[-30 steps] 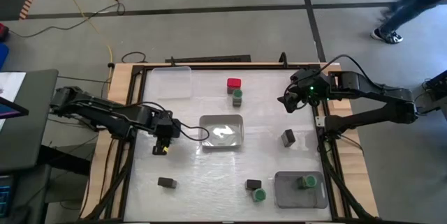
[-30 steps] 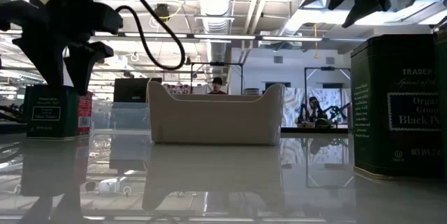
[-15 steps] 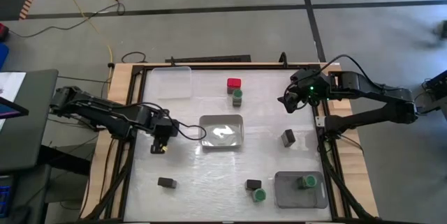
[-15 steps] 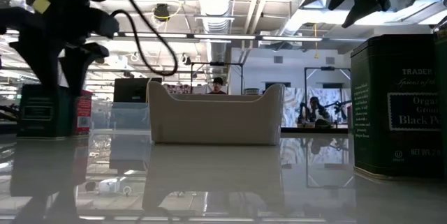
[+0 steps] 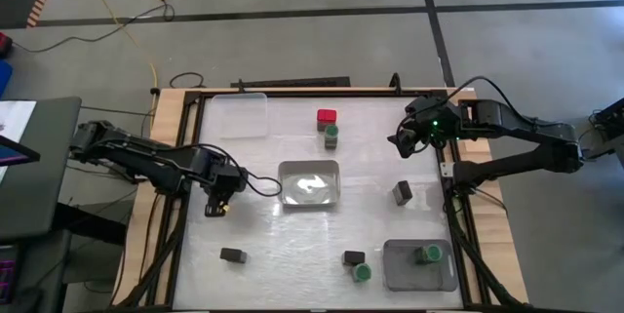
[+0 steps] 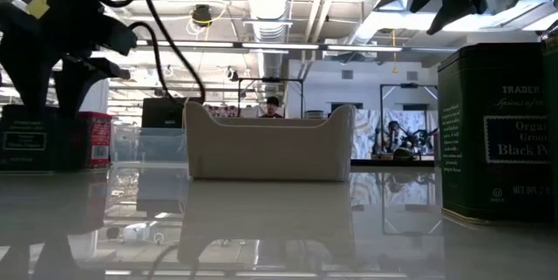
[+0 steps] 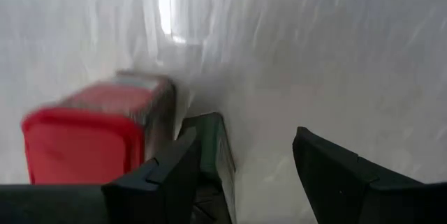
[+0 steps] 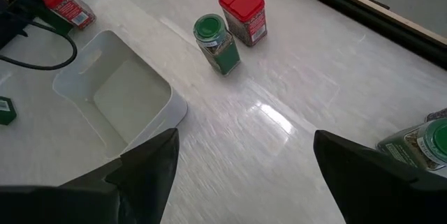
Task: Sort spices by type
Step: Put the top left black seasoning can into the transparent bin
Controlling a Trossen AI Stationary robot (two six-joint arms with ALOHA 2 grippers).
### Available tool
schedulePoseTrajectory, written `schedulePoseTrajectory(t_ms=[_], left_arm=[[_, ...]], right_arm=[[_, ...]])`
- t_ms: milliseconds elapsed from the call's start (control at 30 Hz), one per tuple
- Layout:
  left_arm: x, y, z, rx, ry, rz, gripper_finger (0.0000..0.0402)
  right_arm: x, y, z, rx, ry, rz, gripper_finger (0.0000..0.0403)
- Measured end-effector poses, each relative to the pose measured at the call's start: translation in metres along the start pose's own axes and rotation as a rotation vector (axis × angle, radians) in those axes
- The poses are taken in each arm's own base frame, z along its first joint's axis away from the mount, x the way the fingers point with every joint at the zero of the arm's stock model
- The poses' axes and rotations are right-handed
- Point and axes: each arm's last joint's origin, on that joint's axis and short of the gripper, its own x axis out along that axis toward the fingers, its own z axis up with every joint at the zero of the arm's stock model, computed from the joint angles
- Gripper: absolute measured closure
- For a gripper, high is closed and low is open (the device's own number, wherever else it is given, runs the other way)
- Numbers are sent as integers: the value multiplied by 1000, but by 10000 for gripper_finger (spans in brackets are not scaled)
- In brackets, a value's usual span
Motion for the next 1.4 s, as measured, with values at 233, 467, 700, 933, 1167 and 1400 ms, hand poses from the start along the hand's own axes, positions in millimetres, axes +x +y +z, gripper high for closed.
schedulePoseTrajectory(t_ms=[233, 467, 700, 933, 1167, 1400], left_arm=[[-14, 2, -7, -51, -96, 4, 187], [-37, 8, -28, -183, -234, 16, 187], [-44, 12, -51, -340, -180, 38, 187], [-37, 12, -49, -308, -75, 76, 187], [-32, 10, -44, -234, -31, 73, 187], [-24, 11, -47, -230, -13, 77, 187]], right_arm=[[0, 0, 0, 0, 0, 0, 46], [0, 0, 0, 2, 0, 0, 46], [0, 0, 0, 3, -1, 0, 46], [0, 0, 0, 3, -1, 0, 46], [0, 0, 0, 1, -1, 0, 46], [0, 0, 0, 1, -1, 0, 46]])
